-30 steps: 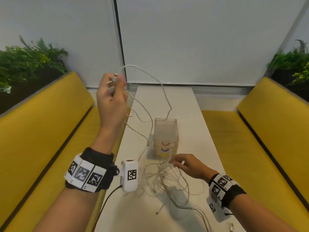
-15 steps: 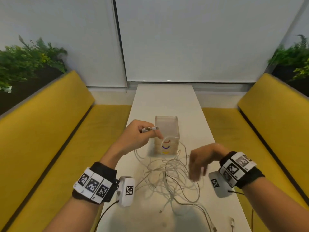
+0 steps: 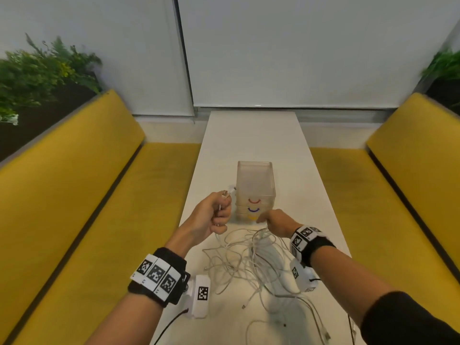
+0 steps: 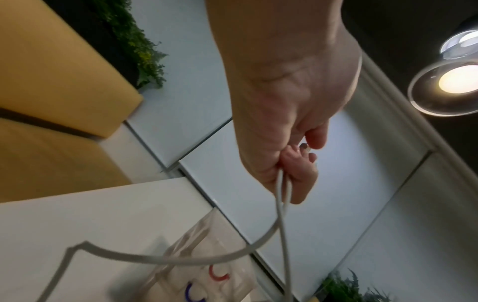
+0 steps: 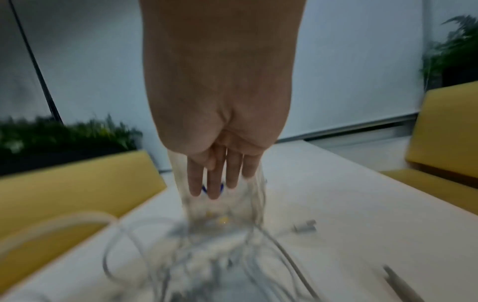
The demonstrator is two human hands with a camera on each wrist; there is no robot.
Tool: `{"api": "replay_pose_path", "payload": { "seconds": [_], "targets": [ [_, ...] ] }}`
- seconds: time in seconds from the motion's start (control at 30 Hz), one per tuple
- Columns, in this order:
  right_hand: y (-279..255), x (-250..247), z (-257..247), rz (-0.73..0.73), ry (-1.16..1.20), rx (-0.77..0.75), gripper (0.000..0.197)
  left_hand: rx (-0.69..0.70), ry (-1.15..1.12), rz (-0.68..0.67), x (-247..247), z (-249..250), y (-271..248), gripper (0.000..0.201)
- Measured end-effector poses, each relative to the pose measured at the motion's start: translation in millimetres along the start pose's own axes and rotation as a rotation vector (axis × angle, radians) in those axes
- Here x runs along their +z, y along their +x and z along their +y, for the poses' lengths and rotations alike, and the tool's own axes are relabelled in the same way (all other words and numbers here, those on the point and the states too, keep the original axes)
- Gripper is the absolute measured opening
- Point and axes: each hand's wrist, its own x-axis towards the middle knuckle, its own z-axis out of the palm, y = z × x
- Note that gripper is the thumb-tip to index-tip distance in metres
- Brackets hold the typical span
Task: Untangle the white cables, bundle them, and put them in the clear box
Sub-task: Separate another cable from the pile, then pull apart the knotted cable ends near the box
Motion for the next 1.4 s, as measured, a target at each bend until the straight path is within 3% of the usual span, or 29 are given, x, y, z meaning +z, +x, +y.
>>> {"api": "replay_pose_path", "payload": {
  "seconds": [0.13,0.4,0.6,0.87,1.03,1.13,1.2,1.27,1.4],
  "targets": [
    [21,40,27,-0.059,-0.1,0.049,0.051,0.011,0.024,0.121,-9,-20,8,0.026],
    [45,55,58,0.034,-0.11,0.096,0.043,-0.025,0.039,0.171,-27,-36,16,0.026],
    [57,71,66,-0.04,-0.113,0.178,0.036,-0.058,0.065,0.192,-28,-41,26,0.026],
    [51,72,78,0.029,-0.071,0.226,0.003,-0.065,0.102,0.196,-26,-46,30,0.026],
    [37,17,60,0.036,0.301,0.344,0.02,-0.04,0.113,0.174,-19,-38,29,0.025],
    [23,-29,37,0.158,0.347,0.226,0.036,0.005,0.108,0.153,-10,-31,31,0.024],
    [11,-56,16,0.164,0.417,0.125,0.05,0.029,0.088,0.139,-1,-25,33,0.022],
    [-6,-77,-8,0.05,0.554,0.034,0.049,0.059,0.044,0.125,12,-19,34,0.021],
    [-40,-100,-54,-0.21,0.935,-0.094,0.025,0.155,0.096,0.111,34,-5,36,0.02]
  ]
}}
